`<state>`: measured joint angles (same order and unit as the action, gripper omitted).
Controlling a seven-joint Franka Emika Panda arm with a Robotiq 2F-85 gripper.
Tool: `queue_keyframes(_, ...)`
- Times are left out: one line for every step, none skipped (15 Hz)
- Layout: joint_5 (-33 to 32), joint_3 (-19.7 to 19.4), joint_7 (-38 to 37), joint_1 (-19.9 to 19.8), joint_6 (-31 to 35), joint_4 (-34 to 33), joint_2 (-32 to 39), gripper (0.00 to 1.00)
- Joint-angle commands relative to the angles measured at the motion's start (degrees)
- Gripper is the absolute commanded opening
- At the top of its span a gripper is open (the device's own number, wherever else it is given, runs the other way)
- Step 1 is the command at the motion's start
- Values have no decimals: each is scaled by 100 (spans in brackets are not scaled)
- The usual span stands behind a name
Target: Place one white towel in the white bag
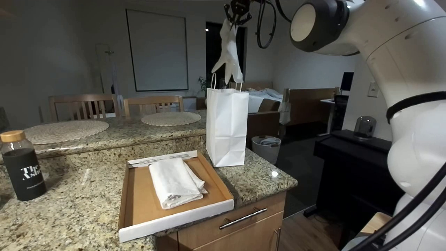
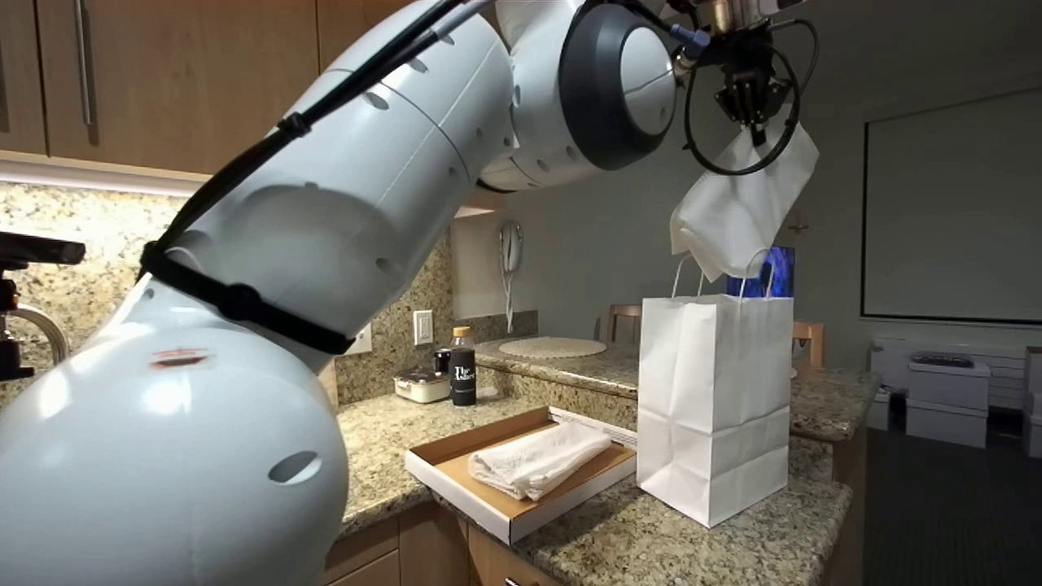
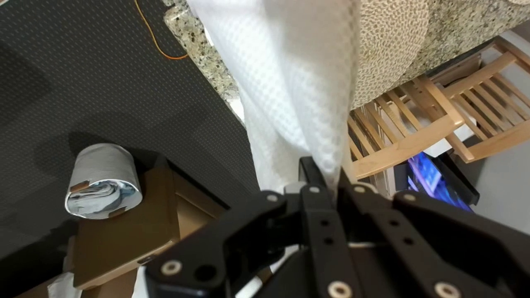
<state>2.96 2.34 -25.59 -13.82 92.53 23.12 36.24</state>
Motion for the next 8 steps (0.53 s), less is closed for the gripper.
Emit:
queue_keyframes(190,72,-181,-206,-33,245,-95,7)
queue_keyframes(333,-114,-201,-166,-363,-413,271,7)
queue_keyframes(410,-106,-237,-236,-444,-433,291,7)
queue_keyframes(397,40,-259,-349,-201,207,-58,7)
queue_keyframes(473,59,-280,-418,-214,191,-50,7)
queue_keyframes(522,81,-315,-476,-218,197,-50,7)
queue_keyframes(562,96,-348,-521,-226,209,-54,7)
queue_keyframes(602,107,-376,-559,-223,209,-53,7)
